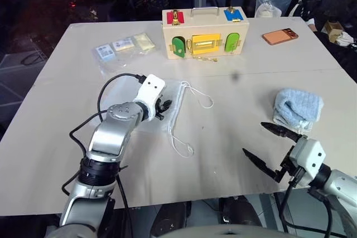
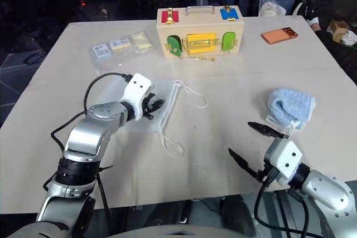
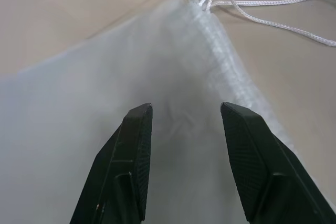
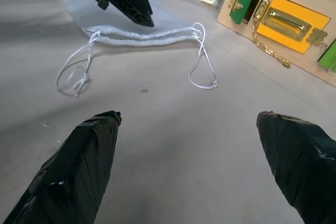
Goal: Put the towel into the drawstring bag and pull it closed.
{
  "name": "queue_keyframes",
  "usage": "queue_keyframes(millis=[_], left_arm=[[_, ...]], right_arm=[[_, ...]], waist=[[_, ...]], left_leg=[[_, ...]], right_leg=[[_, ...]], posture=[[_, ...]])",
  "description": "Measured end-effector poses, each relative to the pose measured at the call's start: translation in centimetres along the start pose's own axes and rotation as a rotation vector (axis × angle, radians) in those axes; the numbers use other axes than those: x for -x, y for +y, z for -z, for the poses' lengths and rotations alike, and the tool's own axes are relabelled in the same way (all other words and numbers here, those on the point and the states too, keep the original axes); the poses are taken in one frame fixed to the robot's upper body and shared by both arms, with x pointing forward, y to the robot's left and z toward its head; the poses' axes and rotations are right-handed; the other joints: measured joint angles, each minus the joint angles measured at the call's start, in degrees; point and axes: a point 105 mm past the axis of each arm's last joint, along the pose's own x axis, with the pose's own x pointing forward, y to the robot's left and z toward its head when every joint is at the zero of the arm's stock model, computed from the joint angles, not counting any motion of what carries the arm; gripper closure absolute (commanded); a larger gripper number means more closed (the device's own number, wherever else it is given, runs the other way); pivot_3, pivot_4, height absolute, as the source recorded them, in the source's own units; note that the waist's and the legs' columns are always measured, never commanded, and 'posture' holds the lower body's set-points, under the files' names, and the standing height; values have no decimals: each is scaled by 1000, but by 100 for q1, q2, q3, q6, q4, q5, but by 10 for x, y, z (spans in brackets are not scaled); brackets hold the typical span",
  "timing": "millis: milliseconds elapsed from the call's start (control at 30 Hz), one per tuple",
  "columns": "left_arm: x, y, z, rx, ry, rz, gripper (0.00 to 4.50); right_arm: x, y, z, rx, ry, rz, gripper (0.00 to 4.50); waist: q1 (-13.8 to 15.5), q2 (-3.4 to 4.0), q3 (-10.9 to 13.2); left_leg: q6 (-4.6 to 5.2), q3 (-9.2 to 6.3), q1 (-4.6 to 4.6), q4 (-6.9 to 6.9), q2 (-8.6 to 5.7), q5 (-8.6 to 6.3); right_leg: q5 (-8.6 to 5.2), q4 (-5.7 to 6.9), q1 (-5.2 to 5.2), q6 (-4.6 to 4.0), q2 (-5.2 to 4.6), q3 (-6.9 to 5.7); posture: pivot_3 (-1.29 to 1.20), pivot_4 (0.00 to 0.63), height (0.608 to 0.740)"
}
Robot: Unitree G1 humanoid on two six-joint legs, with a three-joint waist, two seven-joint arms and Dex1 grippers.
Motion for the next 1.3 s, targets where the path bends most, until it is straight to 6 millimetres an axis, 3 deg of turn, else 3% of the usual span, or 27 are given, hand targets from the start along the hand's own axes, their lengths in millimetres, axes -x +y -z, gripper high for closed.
queue_keyframes(millis=[133,233,333,367,633,833,1300], left_arm=[[-3,-9,-7,168,-9,66,2401],[-2,-1,-9,188,5,64,1676],[-2,3,-6,176,19,48,233],[-2,4,-5,155,21,38,33],[-13,-13,7,59,31,23,33],[-17,-5,7,33,15,-62,33],[-15,2,4,171,-24,-78,33]], right_arm=[[0,2,1,-2,1,-3,0],[0,3,2,-9,8,2,0],[0,4,3,-17,3,12,0],[0,4,3,-19,-1,21,0],[4,14,9,-29,6,27,0],[6,14,13,-33,15,33,0],[9,15,17,-26,20,30,0]], waist=[[-3,-1,0],[-34,1,-1],[-14,1,-1],[-7,1,-1],[-2,1,-1],[-6,1,-1],[-5,1,-1]], left_leg=[[0,-4,-3,6,-2,0],[-2,4,5,0,2,0],[-3,3,4,0,0,0],[-3,2,3,0,0,0],[-3,-1,2,1,-4,0],[-3,-1,2,0,-2,0],[-3,-1,2,2,-6,0]], right_leg=[[0,-1,1,1,0,-8],[0,0,-1,0,6,-8],[0,0,0,0,3,-5],[0,0,0,0,1,-3],[0,-2,0,0,-20,3],[0,-2,0,0,-18,0],[0,-2,0,1,-18,-5]], posture=[[0,150,740],[0,150,740],[0,150,740],[0,150,740],[0,150,740],[0,150,740],[0,150,740]])
